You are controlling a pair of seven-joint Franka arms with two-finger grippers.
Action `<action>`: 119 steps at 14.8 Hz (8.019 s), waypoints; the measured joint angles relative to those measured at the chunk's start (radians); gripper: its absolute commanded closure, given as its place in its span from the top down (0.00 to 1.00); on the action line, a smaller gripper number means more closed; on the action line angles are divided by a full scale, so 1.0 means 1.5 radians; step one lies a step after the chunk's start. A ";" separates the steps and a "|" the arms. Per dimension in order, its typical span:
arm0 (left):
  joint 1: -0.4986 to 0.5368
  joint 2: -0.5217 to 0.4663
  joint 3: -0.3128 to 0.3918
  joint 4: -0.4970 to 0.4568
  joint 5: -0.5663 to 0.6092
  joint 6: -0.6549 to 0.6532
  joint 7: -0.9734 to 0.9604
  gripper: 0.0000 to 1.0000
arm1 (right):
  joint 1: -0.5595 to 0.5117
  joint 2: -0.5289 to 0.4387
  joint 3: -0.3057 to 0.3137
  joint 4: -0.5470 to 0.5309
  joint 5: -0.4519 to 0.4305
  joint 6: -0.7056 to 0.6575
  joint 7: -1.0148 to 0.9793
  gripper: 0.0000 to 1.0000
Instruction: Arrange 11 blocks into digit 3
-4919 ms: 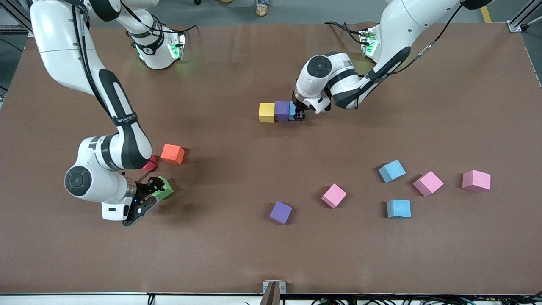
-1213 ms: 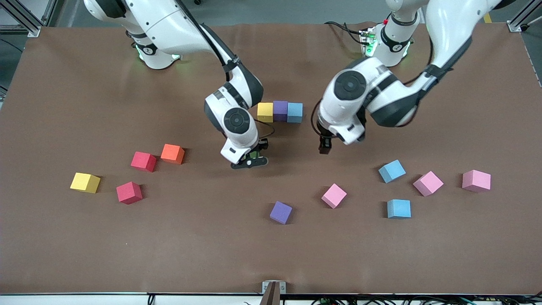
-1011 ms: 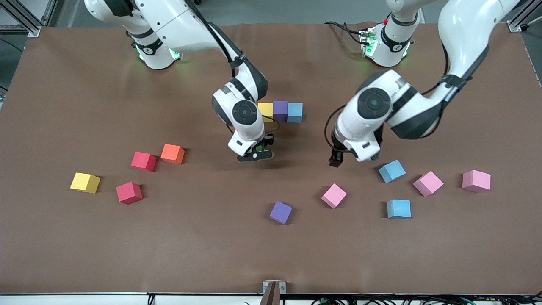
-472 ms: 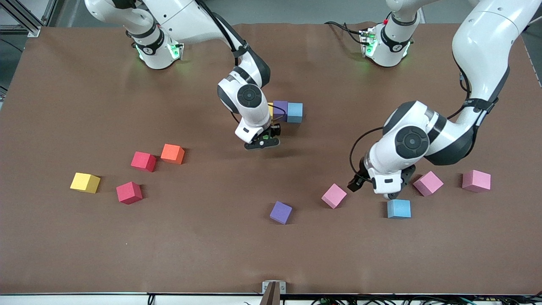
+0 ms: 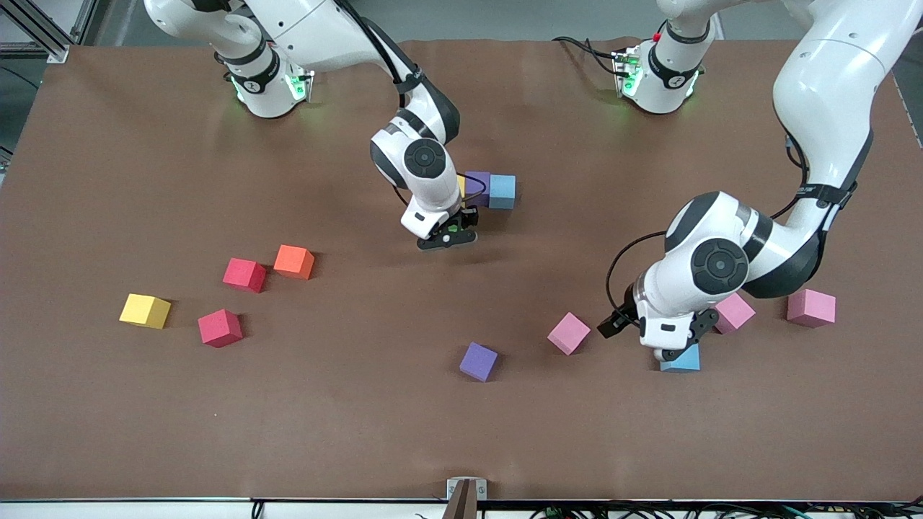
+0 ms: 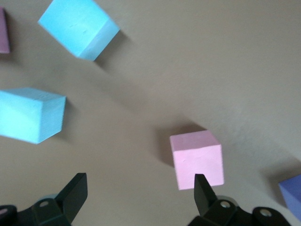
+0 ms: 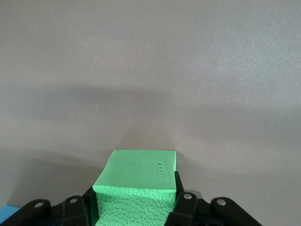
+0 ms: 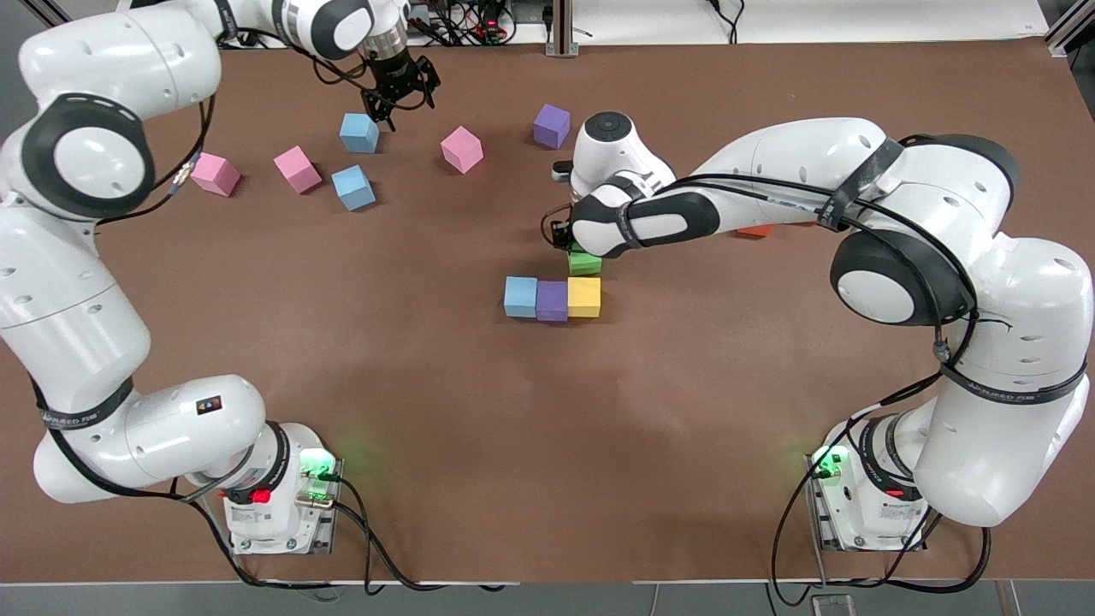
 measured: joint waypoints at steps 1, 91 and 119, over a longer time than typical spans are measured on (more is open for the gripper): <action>-0.032 0.011 0.025 0.022 0.000 0.001 0.000 1.00 | 0.000 -0.001 0.001 0.000 0.000 -0.005 0.000 0.23; -0.185 0.088 0.169 0.107 -0.029 0.102 -0.089 0.08 | 0.019 0.149 -0.099 0.269 0.055 -0.191 -0.117 0.27; -0.180 0.039 0.064 -0.007 -0.029 0.033 -0.636 0.08 | 0.057 0.116 -0.102 0.210 0.055 -0.181 -0.041 0.27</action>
